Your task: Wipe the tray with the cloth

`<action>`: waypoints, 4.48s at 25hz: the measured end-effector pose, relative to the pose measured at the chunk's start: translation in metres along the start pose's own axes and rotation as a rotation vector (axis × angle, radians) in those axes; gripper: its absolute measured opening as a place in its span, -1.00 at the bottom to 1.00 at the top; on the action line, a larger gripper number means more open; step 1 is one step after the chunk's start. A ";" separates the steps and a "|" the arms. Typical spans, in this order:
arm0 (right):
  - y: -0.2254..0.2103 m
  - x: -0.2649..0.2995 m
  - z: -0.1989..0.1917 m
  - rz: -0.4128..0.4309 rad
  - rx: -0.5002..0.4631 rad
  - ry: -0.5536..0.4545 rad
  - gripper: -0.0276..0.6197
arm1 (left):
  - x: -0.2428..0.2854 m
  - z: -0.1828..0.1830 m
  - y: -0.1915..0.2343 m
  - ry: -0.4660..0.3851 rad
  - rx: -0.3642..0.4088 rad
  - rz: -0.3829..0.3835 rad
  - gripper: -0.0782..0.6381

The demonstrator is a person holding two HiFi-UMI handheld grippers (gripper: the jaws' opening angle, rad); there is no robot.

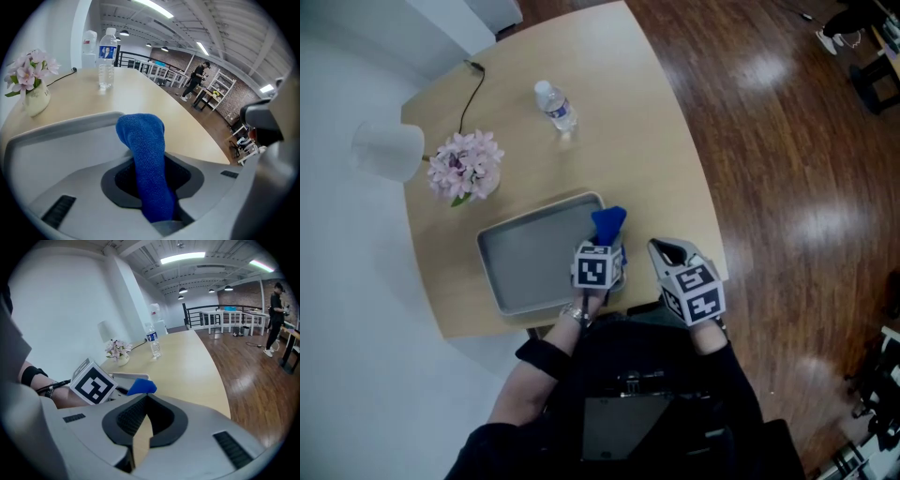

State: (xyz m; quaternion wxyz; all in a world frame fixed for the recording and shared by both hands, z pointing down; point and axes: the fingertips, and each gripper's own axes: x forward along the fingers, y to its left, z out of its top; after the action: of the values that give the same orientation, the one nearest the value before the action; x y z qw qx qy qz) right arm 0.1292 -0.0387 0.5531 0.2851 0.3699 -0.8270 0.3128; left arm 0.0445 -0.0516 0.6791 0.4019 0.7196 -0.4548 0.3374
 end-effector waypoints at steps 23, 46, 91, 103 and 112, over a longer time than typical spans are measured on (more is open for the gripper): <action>0.063 -0.048 -0.041 -0.146 -0.017 -0.032 -0.90 | -0.040 -0.104 -0.054 0.132 0.335 -0.214 -0.42; 0.104 -0.029 -0.043 -0.110 -0.037 -0.016 -0.90 | -0.083 -0.155 0.022 0.107 0.459 -0.243 -0.41; 0.184 0.019 -0.031 0.024 -0.203 0.056 -0.90 | -0.238 -0.219 0.259 -0.144 -0.133 0.131 -0.44; 0.190 0.036 -0.024 0.063 -0.229 0.090 -0.90 | -0.200 -0.220 0.259 -0.118 -0.230 0.168 -0.44; 0.178 0.041 -0.016 0.060 -0.204 0.093 -0.90 | -0.196 -0.218 0.261 -0.075 -0.234 0.181 -0.44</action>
State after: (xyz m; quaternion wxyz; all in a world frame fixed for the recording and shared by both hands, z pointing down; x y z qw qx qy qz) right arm -0.0304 0.0499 0.5377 0.3500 0.2993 -0.8510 0.2522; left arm -0.2936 0.1479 0.6809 0.4339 0.6359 -0.5686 0.2897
